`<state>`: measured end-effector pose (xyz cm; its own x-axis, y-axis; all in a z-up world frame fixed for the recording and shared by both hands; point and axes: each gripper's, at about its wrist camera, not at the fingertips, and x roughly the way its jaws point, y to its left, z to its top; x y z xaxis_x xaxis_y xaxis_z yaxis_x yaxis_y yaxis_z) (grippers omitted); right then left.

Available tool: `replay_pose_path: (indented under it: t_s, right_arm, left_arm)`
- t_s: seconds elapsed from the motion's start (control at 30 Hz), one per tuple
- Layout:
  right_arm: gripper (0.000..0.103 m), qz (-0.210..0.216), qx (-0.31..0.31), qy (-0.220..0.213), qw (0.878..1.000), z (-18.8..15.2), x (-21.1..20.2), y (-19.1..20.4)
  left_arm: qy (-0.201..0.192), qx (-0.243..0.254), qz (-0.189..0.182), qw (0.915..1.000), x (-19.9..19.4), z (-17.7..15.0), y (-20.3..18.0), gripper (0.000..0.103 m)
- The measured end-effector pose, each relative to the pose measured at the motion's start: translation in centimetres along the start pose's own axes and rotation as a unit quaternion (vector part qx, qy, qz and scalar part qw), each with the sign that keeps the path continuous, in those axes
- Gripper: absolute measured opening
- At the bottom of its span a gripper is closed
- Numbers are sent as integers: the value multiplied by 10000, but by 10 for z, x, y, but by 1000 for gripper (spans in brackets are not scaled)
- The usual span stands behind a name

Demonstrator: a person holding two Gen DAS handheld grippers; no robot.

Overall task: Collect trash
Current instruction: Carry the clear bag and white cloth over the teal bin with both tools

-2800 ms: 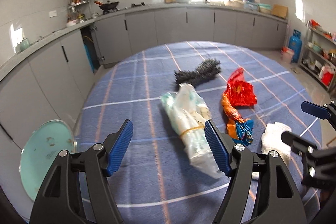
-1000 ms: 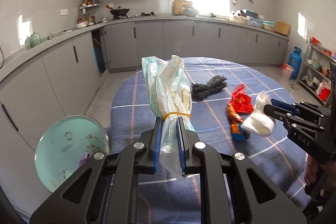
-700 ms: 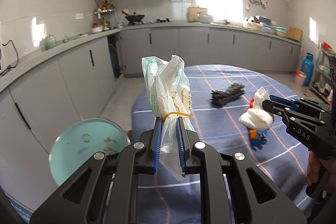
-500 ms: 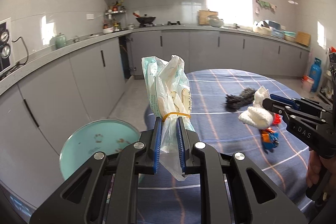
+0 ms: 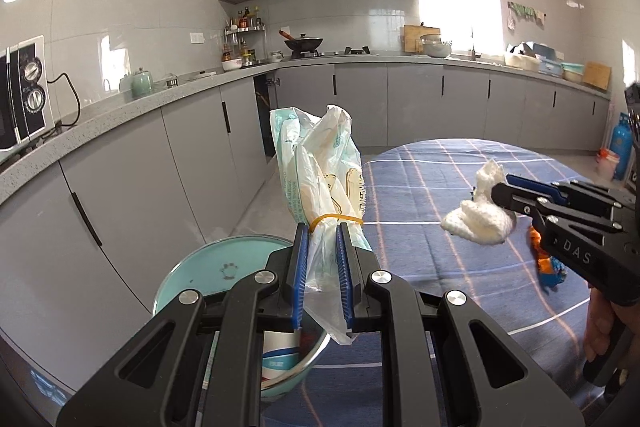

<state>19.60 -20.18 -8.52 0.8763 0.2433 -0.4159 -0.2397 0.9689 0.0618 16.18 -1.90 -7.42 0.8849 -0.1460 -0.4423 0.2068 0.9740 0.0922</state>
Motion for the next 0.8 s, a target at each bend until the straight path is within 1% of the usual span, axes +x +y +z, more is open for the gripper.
replay_pose_path:
  t_s: [0.3, 0.8]
  right_arm:
    - [15, 195, -118, -4, 9997, 5, 15, 24]
    - [15, 528, -414, 43, 9977, 13, 37, 69]
  left_arm:
    - [12, 37, 178, 9998, -7, -6, 17, 15]
    - [68, -187, 507, 9985, -8, -13, 62, 15]
